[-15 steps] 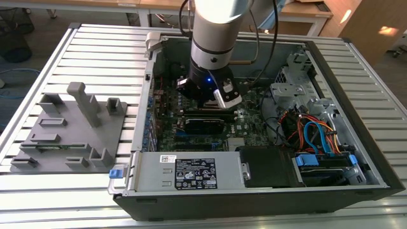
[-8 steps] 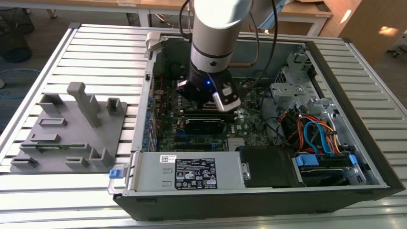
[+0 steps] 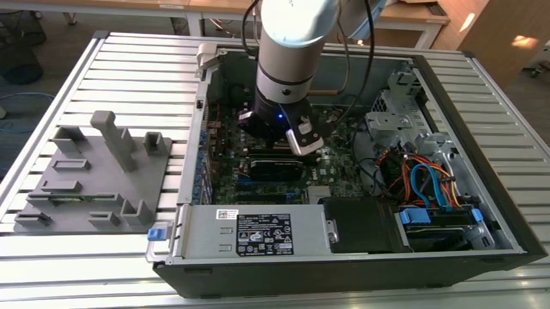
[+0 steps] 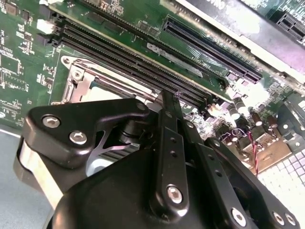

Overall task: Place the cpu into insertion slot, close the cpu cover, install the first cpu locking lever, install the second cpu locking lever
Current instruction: 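Install the second cpu locking lever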

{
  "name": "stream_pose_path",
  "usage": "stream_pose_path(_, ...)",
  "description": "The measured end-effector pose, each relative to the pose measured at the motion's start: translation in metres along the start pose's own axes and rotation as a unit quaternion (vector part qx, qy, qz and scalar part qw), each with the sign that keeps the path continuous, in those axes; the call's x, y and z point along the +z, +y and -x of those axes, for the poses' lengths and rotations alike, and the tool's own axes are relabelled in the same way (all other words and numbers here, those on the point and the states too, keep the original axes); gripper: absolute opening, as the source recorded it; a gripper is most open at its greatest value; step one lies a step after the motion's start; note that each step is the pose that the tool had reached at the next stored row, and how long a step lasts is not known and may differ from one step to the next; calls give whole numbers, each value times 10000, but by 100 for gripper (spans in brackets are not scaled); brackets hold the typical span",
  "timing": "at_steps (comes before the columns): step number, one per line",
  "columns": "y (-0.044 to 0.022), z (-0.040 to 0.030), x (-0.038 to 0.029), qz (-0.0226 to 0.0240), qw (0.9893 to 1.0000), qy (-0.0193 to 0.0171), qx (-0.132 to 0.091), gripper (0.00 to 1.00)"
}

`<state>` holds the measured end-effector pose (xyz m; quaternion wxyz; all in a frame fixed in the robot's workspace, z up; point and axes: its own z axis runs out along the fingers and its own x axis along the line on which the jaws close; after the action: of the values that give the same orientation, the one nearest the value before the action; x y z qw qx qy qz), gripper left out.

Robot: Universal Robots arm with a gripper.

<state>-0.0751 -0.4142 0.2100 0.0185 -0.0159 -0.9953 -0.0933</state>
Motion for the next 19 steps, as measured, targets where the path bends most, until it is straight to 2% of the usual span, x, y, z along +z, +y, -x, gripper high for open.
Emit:
stream_pose_path(6, -18, -14, 47, 59, 10000, 2, 3, 10)
stream_pose_path(11, -26, -13, 86, 136, 9999, 4, 1, 10)
stream_pose_path(19, -36, -15, 137, 220, 9998, 7, -2, 10)
